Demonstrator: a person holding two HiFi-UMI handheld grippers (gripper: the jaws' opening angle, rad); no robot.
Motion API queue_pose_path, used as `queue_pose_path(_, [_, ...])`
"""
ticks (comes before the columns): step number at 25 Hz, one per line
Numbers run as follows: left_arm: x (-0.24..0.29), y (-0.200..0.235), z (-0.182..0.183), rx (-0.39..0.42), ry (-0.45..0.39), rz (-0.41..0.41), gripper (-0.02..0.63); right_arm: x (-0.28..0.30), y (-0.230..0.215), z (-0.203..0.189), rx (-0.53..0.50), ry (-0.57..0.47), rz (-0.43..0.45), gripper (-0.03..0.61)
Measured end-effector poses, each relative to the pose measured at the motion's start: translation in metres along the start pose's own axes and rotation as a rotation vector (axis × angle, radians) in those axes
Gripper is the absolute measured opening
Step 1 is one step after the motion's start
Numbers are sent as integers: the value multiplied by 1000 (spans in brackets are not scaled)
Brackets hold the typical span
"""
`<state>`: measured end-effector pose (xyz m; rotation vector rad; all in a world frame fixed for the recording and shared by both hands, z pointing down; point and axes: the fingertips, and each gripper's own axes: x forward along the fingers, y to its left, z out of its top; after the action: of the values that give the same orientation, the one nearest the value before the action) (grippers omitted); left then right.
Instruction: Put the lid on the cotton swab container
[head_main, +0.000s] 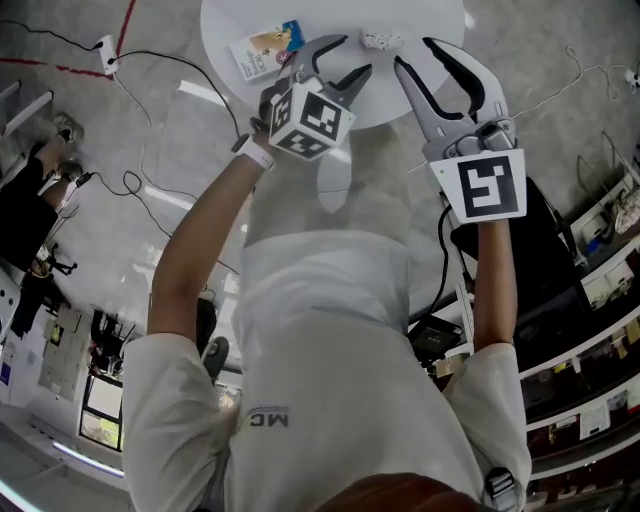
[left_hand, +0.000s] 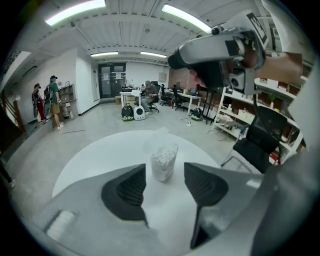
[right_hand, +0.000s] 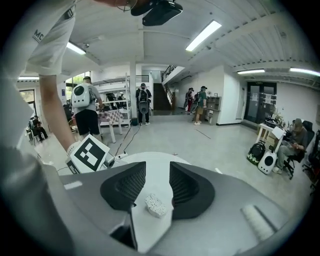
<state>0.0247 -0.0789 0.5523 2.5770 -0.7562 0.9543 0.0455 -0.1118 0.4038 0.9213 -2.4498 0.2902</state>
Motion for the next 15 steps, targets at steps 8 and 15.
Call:
queue_pose_path(8, [36,9,-12,66,5,-17,239,26,-7,-30,-65,55,59,185])
queue_pose_path(15, [60,16,-16,142,4,-59,239,49,-7,-60,-106,146,134,233])
